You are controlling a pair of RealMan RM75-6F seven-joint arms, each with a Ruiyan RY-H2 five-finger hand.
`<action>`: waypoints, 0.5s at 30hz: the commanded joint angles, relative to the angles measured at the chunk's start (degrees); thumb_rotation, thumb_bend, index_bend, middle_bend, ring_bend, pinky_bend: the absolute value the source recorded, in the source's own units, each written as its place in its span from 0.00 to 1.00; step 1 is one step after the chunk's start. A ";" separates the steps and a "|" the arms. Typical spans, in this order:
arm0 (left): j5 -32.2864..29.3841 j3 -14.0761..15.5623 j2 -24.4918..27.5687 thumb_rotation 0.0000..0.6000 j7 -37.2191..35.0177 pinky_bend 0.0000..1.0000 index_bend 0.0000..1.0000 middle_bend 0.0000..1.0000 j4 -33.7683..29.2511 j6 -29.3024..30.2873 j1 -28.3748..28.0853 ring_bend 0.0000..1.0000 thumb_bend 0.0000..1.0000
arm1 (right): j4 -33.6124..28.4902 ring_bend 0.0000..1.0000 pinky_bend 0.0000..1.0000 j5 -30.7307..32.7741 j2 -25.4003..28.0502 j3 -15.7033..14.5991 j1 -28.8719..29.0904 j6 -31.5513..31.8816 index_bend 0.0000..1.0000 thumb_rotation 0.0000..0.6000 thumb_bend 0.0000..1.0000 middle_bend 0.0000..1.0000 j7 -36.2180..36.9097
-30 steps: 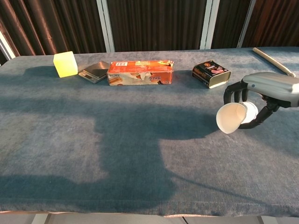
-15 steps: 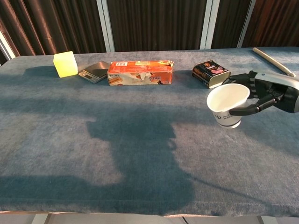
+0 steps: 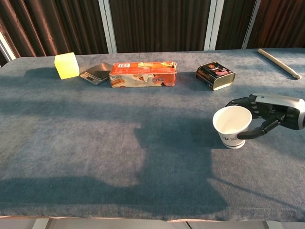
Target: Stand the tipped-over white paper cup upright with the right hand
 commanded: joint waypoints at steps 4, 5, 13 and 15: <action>-0.05 -0.01 0.03 1.00 -0.06 0.25 0.20 0.05 -0.03 -0.02 0.01 0.03 0.39 | -0.26 0.19 0.31 0.59 0.59 0.18 -0.28 0.67 0.49 1.00 0.35 0.29 -1.48; -0.04 0.00 0.04 1.00 -0.07 0.25 0.20 0.05 -0.03 -0.01 0.02 0.03 0.39 | -0.33 0.17 0.29 0.74 0.73 0.29 -0.39 0.88 0.48 1.00 0.35 0.27 -2.11; -0.12 -0.06 0.06 1.00 -0.04 0.25 0.20 0.05 -0.06 -0.03 0.01 0.03 0.39 | -2.76 0.00 0.09 0.66 3.13 0.53 -0.99 3.24 0.32 1.00 0.34 0.04 -10.09; -0.13 -0.06 0.06 1.00 -0.09 0.25 0.20 0.05 -0.05 -0.07 0.00 0.03 0.39 | -3.98 0.00 0.06 0.41 4.18 0.53 -1.25 4.23 0.26 1.00 0.32 0.01 -13.52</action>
